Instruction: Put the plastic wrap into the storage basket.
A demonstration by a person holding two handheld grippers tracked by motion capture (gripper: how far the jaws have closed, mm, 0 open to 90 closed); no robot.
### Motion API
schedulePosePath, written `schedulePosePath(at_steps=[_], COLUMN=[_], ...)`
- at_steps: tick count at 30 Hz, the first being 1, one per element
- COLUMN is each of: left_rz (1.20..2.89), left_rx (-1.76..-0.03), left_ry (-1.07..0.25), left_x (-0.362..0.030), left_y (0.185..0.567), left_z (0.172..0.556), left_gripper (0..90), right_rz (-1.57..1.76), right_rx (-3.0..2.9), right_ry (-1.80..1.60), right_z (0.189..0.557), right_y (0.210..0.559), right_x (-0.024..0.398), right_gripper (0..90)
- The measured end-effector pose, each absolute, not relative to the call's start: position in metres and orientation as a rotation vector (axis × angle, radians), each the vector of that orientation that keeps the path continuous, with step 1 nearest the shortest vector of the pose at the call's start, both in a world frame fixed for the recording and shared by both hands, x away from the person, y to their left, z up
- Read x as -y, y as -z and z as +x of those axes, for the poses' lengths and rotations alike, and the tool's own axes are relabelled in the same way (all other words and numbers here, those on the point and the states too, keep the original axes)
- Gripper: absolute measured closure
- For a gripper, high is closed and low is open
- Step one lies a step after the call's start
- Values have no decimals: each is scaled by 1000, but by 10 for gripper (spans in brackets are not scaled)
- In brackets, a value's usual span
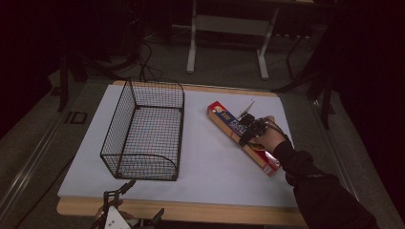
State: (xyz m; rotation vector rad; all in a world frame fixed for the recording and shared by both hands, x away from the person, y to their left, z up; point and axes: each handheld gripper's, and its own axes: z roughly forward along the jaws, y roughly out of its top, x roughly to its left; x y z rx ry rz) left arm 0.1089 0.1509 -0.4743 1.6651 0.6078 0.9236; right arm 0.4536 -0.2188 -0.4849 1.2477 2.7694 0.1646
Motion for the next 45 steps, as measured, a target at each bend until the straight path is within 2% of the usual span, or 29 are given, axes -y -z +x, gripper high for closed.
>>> schedulePosePath(at_steps=[17,27,37,38,42,45], left_rz=[1674,1676,1680,1681,1684,1683], left_rx=[-601,-604,-602,-601,-601,-604], left_ry=[-921,-927,-927,-928,-929,-931], left_x=[-150,-150,-150,-150,-149,-149], left_y=[475,474,475,475,475,475], left_z=[109,109,109,109,109,110], left_gripper=[10,10,10,10,10,9], right_rz=[1229,1190,1245,1248,1217,1218], right_rx=[-2757,-2728,-2710,-2710,-2720,-2719], right_ry=[-286,-321,-322,-321,-299,-277], right_z=[453,458,468,468,465,464], right_y=[495,494,507,507,507,505], right_x=[227,220,213,213,209,207], right_gripper=[377,215,269,322,394,399])
